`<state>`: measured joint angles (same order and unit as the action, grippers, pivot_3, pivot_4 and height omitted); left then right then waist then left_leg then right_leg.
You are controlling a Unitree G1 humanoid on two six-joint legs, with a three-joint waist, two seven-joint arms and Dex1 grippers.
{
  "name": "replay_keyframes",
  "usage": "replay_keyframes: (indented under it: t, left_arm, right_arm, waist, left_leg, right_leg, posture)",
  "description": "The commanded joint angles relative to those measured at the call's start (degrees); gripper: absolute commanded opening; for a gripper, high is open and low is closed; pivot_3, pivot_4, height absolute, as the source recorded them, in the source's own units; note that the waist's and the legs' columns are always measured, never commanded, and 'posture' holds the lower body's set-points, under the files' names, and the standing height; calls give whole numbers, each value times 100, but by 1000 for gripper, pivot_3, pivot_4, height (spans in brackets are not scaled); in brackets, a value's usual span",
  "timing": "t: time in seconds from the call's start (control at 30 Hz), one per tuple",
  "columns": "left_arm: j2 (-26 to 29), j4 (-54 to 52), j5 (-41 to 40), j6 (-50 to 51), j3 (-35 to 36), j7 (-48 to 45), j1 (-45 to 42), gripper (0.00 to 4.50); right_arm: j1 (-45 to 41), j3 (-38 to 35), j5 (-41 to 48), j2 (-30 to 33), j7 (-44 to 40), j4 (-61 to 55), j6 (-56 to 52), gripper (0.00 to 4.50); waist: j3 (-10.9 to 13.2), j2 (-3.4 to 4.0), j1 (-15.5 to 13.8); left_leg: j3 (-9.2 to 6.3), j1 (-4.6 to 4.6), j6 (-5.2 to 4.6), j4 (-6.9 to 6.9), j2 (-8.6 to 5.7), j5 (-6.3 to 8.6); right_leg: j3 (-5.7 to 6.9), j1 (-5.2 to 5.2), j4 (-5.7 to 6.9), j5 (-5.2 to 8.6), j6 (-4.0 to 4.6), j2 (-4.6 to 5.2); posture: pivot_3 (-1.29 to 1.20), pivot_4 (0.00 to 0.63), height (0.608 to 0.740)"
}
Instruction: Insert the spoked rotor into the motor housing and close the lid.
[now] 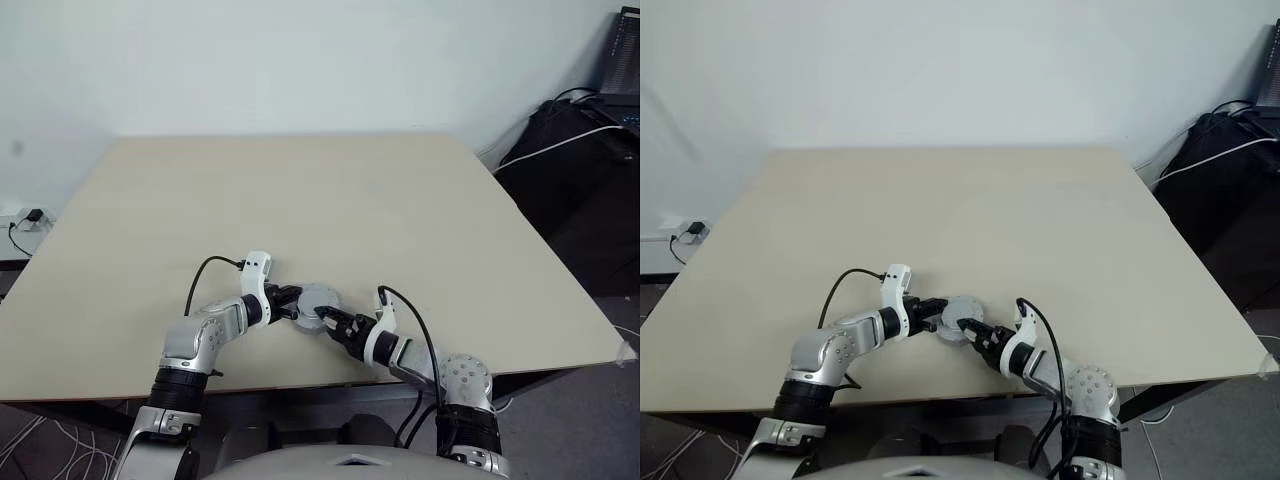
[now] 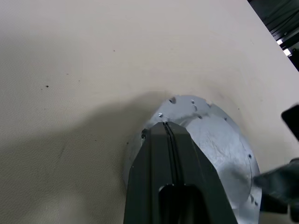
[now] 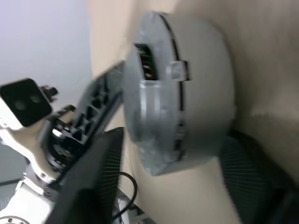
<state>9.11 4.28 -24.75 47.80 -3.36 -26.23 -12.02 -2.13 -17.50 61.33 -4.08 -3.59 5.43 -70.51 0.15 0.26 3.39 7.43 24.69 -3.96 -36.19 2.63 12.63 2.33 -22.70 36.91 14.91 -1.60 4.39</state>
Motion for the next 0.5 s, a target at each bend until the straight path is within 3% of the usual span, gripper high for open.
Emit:
replay_keyframes:
  t: [0.03,0.13,0.5]
  left_arm:
    - [-45,-148,10,-52,-33,-16,-31,0]
    - [-45,-154,9,-55,-25,-14,-12,0]
    - [-28,-205,-7,-69,18,0,44,0]
  right_arm:
    - [-49,115,85,-186,6,-115,-69,2028]
    - [-10,109,119,-181,29,-146,-85,1288]
    - [82,3,178,-257,187,-252,-3,1248]
  waist:
    - [-2,3,13]
    - [-2,5,-21]
    - [-3,7,-53]
  left_leg:
    - [-1,-4,0,0,0,0]
    - [-2,-5,0,0,0,0]
    - [-1,-2,0,-1,-1,0]
  right_leg:
    - [-1,2,1,0,0,-2]
    - [4,5,3,-1,-1,2]
    - [3,4,-1,-2,-2,3]
  posture:
    - [0,0,740]
    - [0,0,740]
    - [0,0,740]
